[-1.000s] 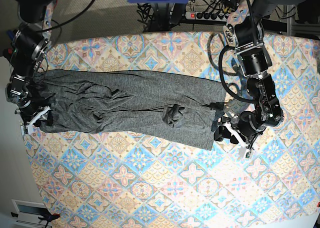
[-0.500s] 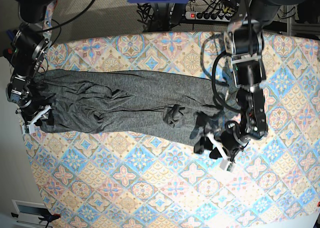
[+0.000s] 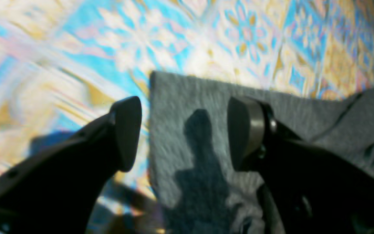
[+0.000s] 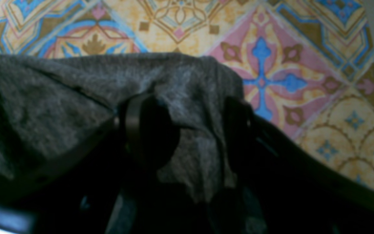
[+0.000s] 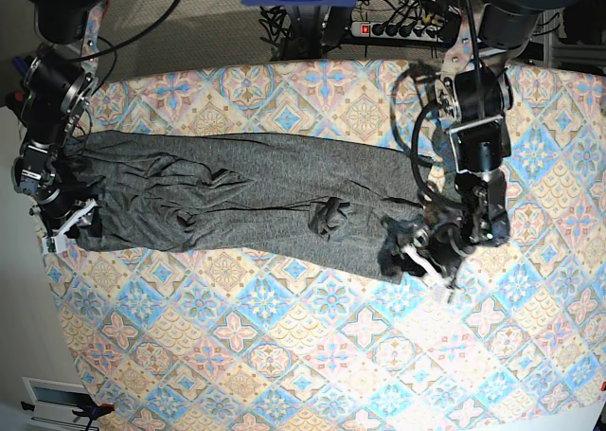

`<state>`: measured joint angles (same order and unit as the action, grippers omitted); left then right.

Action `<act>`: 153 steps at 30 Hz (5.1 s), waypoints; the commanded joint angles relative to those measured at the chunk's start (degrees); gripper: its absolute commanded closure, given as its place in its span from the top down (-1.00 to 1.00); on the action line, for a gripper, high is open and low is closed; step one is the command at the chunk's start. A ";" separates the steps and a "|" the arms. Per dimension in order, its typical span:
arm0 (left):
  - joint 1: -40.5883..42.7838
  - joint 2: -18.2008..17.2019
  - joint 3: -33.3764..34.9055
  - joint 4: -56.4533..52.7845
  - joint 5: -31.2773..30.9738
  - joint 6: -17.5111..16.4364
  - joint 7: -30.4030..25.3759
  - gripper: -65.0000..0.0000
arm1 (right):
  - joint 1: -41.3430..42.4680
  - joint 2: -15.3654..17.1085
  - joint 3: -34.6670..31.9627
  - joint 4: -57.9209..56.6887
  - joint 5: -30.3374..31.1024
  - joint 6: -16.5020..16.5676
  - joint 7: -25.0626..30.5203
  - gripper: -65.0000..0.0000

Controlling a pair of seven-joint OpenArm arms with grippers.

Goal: Layout the t-shirt on the table in an organized manner, then fold the t-shirt properly
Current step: 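Gather the shirt end with the left gripper, bunching the fabric, then lift the gathered shirt end with the left gripper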

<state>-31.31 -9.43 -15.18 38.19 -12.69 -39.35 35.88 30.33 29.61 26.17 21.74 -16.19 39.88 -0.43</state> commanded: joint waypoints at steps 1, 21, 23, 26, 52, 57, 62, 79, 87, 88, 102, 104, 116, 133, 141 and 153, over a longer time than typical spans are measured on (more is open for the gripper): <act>-1.44 0.60 1.60 0.79 -1.16 -0.65 0.12 0.25 | 1.45 1.38 0.07 0.99 0.84 0.12 1.09 -0.02; -1.00 2.79 7.22 0.71 -0.81 -0.65 -2.78 -0.91 | 1.45 1.30 -0.02 0.99 0.76 0.12 1.09 -1.00; -1.00 2.71 7.22 0.71 -0.98 -0.65 -2.87 -0.88 | 1.45 1.30 -0.02 0.99 0.76 0.12 1.09 -0.96; -1.09 2.62 6.96 1.23 -1.69 -0.65 -2.96 -0.90 | 1.45 1.30 0.16 1.08 0.76 0.12 1.53 -1.00; 10.96 0.86 7.14 28.84 -6.87 -0.65 3.46 -0.90 | -15.07 -7.06 8.68 37.56 1.02 0.12 -6.56 -1.00; 14.12 0.77 7.05 33.41 -6.87 -0.65 3.46 -0.90 | -17.54 -8.64 14.75 41.43 0.84 0.12 -6.56 -1.00; 15.09 -0.28 6.87 33.41 -7.05 -0.65 3.46 -0.90 | -18.68 -8.73 18.27 41.60 1.11 0.12 -6.39 -1.00; 20.63 -0.28 1.95 41.32 -6.87 -0.65 3.55 -0.90 | -18.68 -13.12 30.05 45.03 1.02 0.12 -6.04 -1.00; 20.89 -1.16 1.86 41.32 -6.26 -0.65 3.55 -0.90 | -20.35 -13.12 30.05 46.18 0.84 0.12 -6.04 -1.00; 21.68 -1.78 2.12 41.32 -6.52 -0.65 3.55 -0.90 | -20.96 -13.12 30.05 46.26 0.84 0.12 -6.04 -1.00; 23.18 -2.22 1.60 41.32 -6.17 -0.65 6.28 -0.39 | -22.63 -13.21 30.40 46.18 0.84 0.12 -6.56 -0.76; 23.00 -2.22 0.98 41.32 -6.17 -0.65 8.21 -0.18 | -23.16 -13.56 30.22 46.26 0.84 0.12 -6.12 -0.59; 23.44 -2.13 0.01 44.49 -6.87 -0.65 8.91 0.24 | -24.92 -14.88 30.49 49.43 1.11 0.12 -6.04 -0.04; 27.05 3.50 -0.25 59.26 -7.84 -0.65 11.29 0.24 | -26.15 -17.17 30.22 54.26 0.76 0.12 -6.04 -0.04; 27.40 3.59 -17.92 45.19 -25.25 -0.65 15.77 0.24 | -28.17 -17.17 30.13 54.35 0.76 0.12 -6.04 -0.04; 28.37 0.77 -8.95 33.76 -29.73 -0.65 15.24 0.24 | -30.81 -17.25 30.13 57.16 0.76 0.12 -6.04 -0.04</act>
<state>-2.22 -8.10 -24.05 71.09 -41.01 -39.64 52.27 -1.19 10.96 56.01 77.47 -16.56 40.38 -8.10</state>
